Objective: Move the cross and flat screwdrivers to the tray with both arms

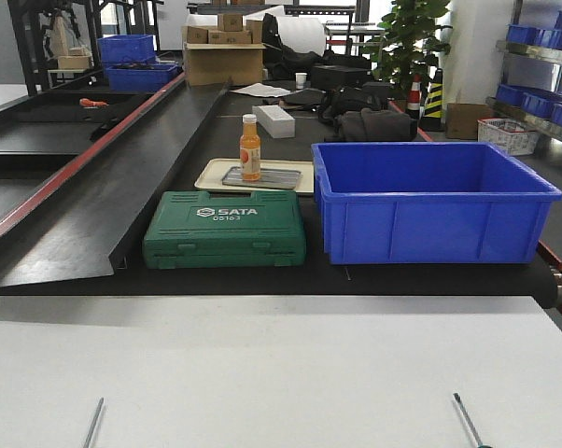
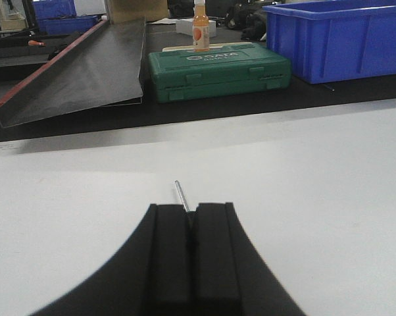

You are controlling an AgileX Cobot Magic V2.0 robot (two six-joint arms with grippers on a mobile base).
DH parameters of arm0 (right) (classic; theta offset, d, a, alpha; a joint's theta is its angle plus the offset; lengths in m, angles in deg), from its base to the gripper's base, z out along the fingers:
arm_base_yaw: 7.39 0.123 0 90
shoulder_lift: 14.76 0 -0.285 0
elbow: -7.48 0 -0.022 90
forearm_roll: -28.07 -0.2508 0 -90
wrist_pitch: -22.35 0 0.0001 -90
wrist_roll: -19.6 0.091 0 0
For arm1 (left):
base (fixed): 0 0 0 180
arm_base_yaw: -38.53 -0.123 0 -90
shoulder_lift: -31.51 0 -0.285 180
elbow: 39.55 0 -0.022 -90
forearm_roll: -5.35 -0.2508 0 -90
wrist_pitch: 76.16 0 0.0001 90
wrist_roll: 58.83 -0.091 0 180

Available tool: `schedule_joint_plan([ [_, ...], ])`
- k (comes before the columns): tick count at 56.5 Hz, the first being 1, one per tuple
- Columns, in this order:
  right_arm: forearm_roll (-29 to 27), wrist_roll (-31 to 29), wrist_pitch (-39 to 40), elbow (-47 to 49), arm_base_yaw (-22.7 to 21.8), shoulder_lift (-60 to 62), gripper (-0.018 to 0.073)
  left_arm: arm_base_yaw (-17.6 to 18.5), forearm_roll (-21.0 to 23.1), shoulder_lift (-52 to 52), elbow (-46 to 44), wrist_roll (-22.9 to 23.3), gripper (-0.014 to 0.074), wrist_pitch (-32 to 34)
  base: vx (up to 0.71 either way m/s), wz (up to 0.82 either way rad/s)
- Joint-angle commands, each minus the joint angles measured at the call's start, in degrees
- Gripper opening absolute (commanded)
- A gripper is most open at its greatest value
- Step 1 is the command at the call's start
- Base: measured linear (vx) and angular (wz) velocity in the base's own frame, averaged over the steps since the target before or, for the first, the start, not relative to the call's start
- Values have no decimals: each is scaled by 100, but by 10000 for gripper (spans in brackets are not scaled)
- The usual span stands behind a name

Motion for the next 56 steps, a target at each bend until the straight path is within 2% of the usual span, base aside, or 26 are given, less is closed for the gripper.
schedule_joint_plan([
  [1, 71, -3, 487, -38, 4, 28, -8, -2, 10, 22, -146, 42, 3, 451, 0, 0],
  [37, 71, -3, 504, -38, 4, 28, -8, -2, 10, 22, -146, 42, 3, 481, 0, 0],
  [49, 76, -3, 1014, -38, 4, 28, -8, -2, 10, 22, -168, 42, 3, 936, 0, 0],
  [56, 76, -28, 1873, -24, 4, 28, -8, -2, 16, 22, -193, 50, 3, 1593, 0, 0],
])
